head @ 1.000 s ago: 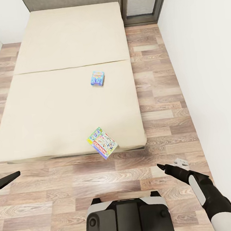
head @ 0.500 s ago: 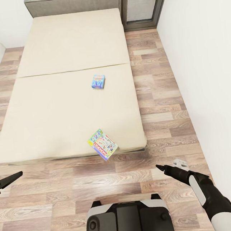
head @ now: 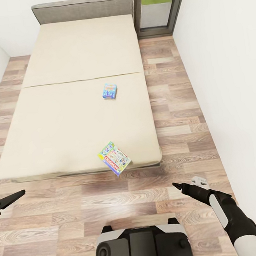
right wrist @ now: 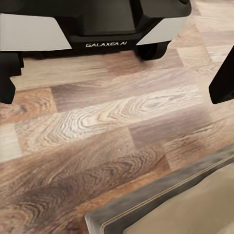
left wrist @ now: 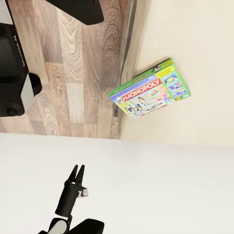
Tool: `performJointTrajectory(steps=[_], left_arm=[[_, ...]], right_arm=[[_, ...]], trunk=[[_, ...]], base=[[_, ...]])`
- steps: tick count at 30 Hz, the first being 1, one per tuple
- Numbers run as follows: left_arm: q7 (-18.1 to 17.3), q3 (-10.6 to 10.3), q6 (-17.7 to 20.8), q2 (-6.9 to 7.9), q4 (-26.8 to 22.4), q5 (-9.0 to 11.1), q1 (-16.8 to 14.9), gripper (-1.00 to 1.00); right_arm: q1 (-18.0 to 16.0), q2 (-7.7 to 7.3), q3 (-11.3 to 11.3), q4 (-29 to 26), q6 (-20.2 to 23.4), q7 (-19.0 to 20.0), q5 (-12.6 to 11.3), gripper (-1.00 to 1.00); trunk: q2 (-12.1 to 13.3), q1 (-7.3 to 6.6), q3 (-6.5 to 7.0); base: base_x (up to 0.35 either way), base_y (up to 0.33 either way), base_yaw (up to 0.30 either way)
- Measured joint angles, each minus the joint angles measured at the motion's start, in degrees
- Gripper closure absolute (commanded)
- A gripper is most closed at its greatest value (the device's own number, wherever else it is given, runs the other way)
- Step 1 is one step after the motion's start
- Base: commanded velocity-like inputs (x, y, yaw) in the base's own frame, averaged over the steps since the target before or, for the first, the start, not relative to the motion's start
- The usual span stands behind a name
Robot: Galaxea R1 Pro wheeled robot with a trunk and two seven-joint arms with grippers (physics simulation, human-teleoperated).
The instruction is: Put all the toys in the child's room - the three board games (two on the bed and one on the table), the two jigsaw puzzles on the table, and the tennis ball on the table - inside the toy box on the table in the child's room.
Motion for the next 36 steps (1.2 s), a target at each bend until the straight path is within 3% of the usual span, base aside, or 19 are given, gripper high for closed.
performJointTrajectory(steps=[10,20,24,28,36], left_arm=[[0.0,-0.1,-0.1,-0.1,0.0,0.0,0.0,-1.0],[0.0,-0.3,-0.2,-0.23,0.0,0.0,0.0,-1.0],[0.0,-2.0,-0.2,-0.18,0.0,0.0,0.0,-1.0],[0.0,-3.3,-0.1,-0.19,0.0,0.0,-0.1,-1.0],[0.0,-3.7,-0.1,-0.19,0.0,0.0,-0.1,-1.0]], right_arm=[[0.0,0.05,0.3,0.0,0.0,0.8,0.0,-1.0],[0.0,0.2,0.2,0.0,1.5,8.9,0.0,-1.0],[0.0,0.52,0.0,-0.1,4.2,12.0,-0.2,-1.0],[0.0,0.55,-0.9,0.1,5.3,14.5,-1.5,-1.0],[0.0,0.22,-2.0,0.6,5.8,15.9,-4.0,-1.0]], trunk=[[0.0,-0.01,0.95],[0.0,0.0,1.91],[0.0,-0.01,2.29],[0.0,-0.01,2.67],[0.0,-0.02,3.43]], base=[[-0.056,0.026,0.0],[-0.045,0.016,0.0],[-0.064,0.03,0.0],[-0.017,0.008,0.0],[-0.003,0.002,0.0]])
